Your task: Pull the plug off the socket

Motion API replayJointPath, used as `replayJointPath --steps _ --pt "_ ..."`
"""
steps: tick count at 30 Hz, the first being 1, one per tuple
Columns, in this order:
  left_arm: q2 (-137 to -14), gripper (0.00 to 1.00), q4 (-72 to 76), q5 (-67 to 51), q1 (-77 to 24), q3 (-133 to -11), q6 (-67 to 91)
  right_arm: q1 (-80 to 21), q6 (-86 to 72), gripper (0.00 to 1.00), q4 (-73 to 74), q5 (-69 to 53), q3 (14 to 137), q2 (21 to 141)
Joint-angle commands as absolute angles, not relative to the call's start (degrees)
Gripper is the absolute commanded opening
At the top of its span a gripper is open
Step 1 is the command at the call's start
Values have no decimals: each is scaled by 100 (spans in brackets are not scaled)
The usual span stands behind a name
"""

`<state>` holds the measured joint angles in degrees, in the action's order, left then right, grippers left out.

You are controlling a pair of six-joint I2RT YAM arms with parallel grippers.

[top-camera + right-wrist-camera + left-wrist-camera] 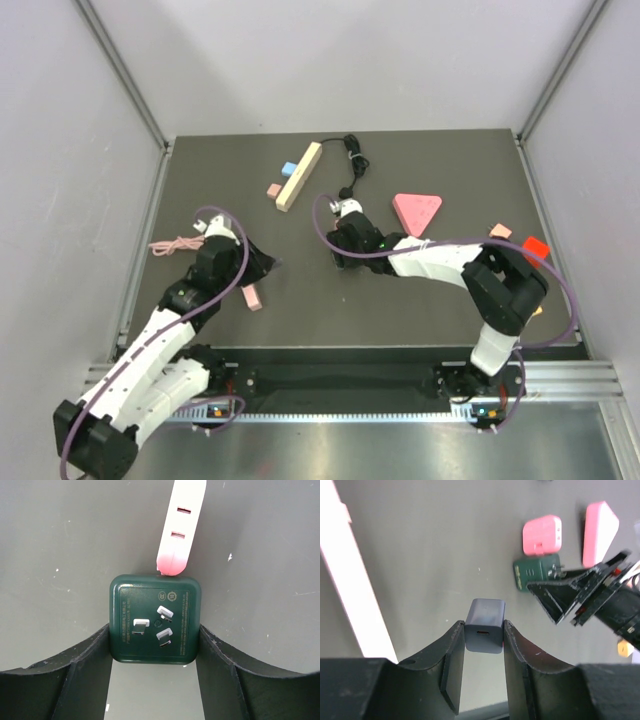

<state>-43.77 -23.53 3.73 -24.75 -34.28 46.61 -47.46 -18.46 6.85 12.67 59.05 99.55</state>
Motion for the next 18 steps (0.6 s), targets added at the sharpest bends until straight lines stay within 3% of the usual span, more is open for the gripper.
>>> replayJointPath --steps 1,7,14,18 --pt "-4719 0 -2464 -234 -2470 -3595 4316 -4764 -1819 0 817 1169 6082 10046" --pt "-5185 0 -425 -2521 -2592 -2647 5114 -4764 -1705 0 966 1204 6459 10169" --pt "-5642 0 430 -1670 -4419 -2295 5580 -4755 -1705 0 1178 1248 6733 10301" --pt "-5686 0 843 -1582 -4553 -1820 5949 -4755 -1731 0 1099 1195 6592 10222"
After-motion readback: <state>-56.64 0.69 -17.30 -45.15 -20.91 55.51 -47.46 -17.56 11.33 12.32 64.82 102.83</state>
